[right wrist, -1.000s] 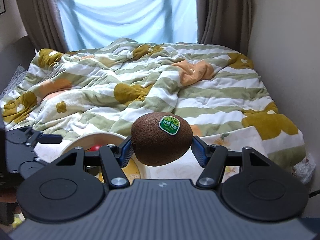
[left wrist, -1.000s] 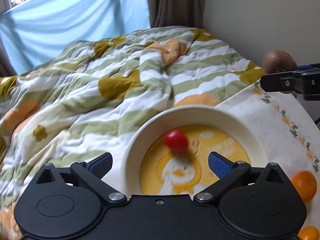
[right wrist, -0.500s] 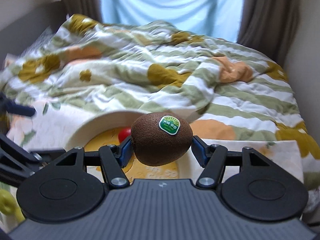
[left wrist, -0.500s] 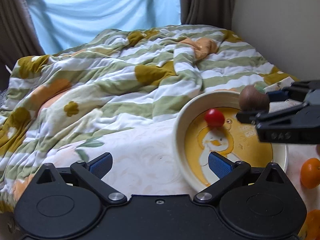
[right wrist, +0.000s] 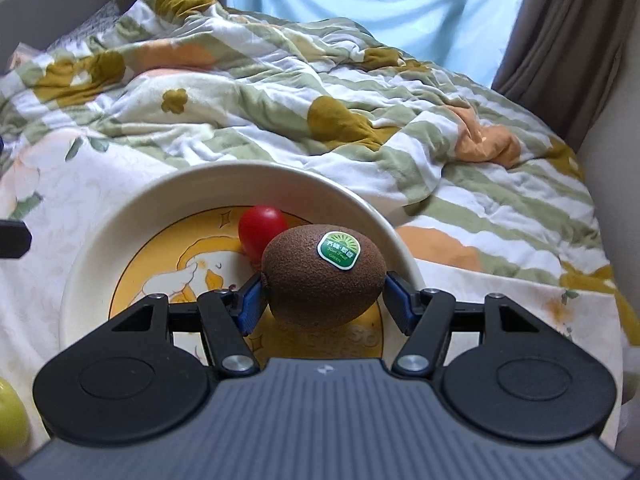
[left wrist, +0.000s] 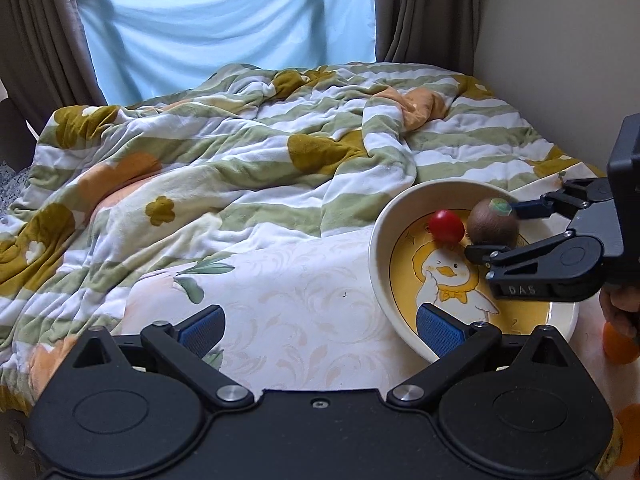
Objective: Organize fruits
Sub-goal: 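Release the tomato into the bowl with the left gripper while the right releases the kiwi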
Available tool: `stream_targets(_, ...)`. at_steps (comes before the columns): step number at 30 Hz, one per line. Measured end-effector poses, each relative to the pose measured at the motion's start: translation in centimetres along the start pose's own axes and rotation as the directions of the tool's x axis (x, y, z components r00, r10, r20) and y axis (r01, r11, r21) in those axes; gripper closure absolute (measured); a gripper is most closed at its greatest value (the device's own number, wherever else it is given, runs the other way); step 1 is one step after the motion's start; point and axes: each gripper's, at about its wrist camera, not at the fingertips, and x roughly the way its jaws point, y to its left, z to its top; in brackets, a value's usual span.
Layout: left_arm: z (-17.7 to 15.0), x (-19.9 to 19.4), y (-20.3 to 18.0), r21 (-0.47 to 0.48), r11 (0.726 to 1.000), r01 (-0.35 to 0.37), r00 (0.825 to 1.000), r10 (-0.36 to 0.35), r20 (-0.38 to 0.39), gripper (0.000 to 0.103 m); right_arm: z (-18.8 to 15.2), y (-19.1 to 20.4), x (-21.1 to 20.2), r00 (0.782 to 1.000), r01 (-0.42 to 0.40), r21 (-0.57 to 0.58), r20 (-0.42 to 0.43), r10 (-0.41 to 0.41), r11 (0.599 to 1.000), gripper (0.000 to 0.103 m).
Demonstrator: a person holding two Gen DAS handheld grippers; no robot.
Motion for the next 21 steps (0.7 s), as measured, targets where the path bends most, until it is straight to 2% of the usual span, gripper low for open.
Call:
stream_targets(1,0.0,-0.2,0.0,-0.002,1.0,-0.002,1.0,0.002,0.002,0.0,0.0,0.2,-0.1,1.0,0.003,-0.013,0.003,-0.003,1.0,0.023)
stream_targets(2,-0.2,-0.4,0.1,-0.003,1.0,-0.005,1.0,0.005,0.006,0.0,-0.1,0.6,-0.5,1.0,0.014,-0.03,0.02,-0.013,0.999,0.014)
stream_targets(3,-0.3,-0.6,0.1,-0.006,1.0,-0.007,1.0,0.007,0.012,0.0,-0.2,0.8,-1.1,0.999,0.032,-0.045,0.04,-0.03,0.998,0.0)
stream_targets(5,-0.4,-1.1,0.1,-0.011,1.0,-0.01,1.0,0.01,0.022,0.0,-0.5,0.9,-2.3,0.995,0.06,-0.045,0.081,-0.056,0.997,0.0)
stream_targets(15,-0.5,-5.2,-0.6,-0.068,0.998,-0.019,0.996,0.025,0.083,0.0,-0.2,-1.1,-6.6,0.997,0.035,0.084,0.064,-0.041,0.996,0.0)
stream_targets(21,-0.8,-9.1,-1.6,-0.088,0.995,-0.039,0.989,0.051,0.137,0.0,-0.4,-1.9,-11.2,0.996,0.011,0.131,0.083,-0.022,0.991,0.0)
